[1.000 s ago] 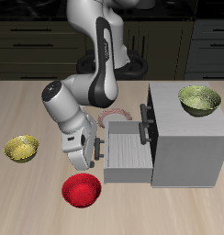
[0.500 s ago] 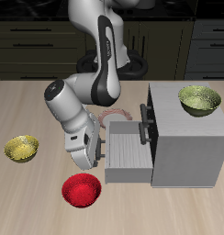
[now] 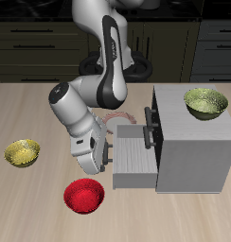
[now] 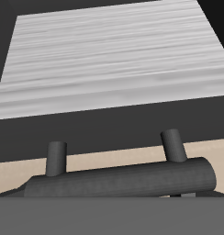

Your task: Close the bottom drawer of the white cabinet and place the yellow bowl on the plate

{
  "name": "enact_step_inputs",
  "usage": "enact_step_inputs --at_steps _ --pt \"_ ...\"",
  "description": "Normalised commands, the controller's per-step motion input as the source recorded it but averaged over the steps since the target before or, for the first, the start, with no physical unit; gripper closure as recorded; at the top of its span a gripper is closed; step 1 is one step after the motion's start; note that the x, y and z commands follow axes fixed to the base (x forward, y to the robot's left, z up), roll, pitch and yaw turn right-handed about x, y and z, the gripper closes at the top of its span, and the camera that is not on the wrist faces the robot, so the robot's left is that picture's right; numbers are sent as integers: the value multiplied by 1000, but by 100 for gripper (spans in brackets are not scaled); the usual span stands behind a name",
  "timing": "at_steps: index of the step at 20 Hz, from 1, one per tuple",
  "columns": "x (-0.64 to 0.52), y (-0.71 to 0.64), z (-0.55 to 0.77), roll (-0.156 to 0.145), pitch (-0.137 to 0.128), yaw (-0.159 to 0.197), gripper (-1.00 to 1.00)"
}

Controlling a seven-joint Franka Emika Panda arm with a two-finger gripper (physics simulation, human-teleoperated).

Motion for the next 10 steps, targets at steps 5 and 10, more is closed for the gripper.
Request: enact_step_inputs --at_steps 5,10 --pt "151 194 55 29 -12 0 -100" --pt "134 123 144 18 -24 -13 -100"
